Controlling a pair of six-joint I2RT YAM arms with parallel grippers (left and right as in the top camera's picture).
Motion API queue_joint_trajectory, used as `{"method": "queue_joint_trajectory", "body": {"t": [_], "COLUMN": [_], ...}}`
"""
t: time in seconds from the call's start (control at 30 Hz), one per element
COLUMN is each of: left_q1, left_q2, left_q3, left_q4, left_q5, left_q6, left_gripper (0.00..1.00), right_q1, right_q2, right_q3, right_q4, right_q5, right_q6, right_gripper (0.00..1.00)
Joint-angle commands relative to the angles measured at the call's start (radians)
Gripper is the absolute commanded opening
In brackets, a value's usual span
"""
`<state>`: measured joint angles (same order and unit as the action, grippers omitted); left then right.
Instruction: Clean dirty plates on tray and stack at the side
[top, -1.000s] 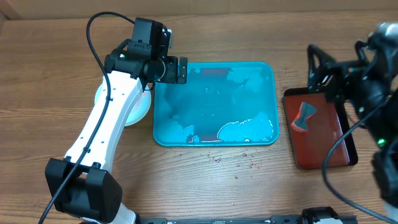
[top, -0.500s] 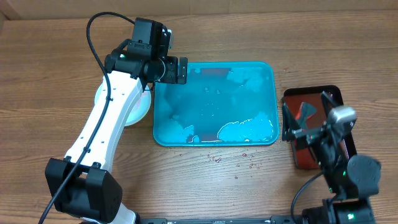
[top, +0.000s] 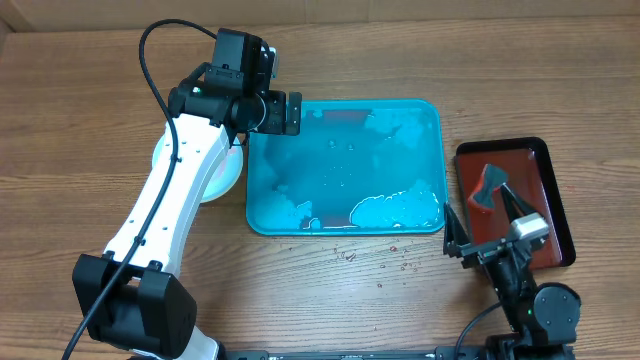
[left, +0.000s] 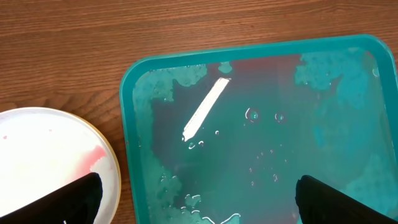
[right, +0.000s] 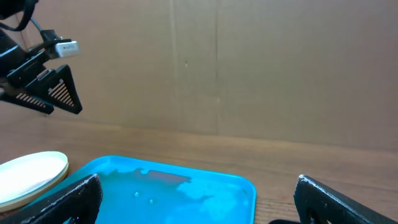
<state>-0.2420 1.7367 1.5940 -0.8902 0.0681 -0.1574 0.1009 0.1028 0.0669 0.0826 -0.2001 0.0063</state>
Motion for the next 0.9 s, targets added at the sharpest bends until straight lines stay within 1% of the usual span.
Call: {"method": "queue_joint_trajectory", "body": {"t": [0.0,0.1,0.27,0.4,0.87], "left_q1": [-0.003,-0.003,-0.003,-0.003,-0.003], "left_q2": [0.01,0.01,0.01,0.01,0.01], "left_q3": [-0.004,-0.004,-0.004,-0.004,-0.004], "left_q4": [0.002,0.002,0.002,0.002,0.002], "left_q5": [0.003,0.003,0.003,0.003,0.003], "left_q6": [-0.006,-0.006,-0.006,-0.006,-0.006], "left_gripper": [1.0,1.0,1.0,1.0,1.0], "right_q1": [0.004,0.004,0.004,0.004,0.004], "right_q2": [-0.059,-0.099,-0.1,-0.1,-0.1], "right_q3": [-0.035,-0.06,-0.059,-0.059,-0.059], "right_q4": [0.01,-0.012,-0.063,-0.154,-0.151], "right_q5": [-0.003,-0.003,0.022,0.026,0.023], "right_q6": [-0.004,-0.004,-0.014,0.004,0.004], "right_gripper": [1.0,1.0,1.0,1.0,1.0]}}
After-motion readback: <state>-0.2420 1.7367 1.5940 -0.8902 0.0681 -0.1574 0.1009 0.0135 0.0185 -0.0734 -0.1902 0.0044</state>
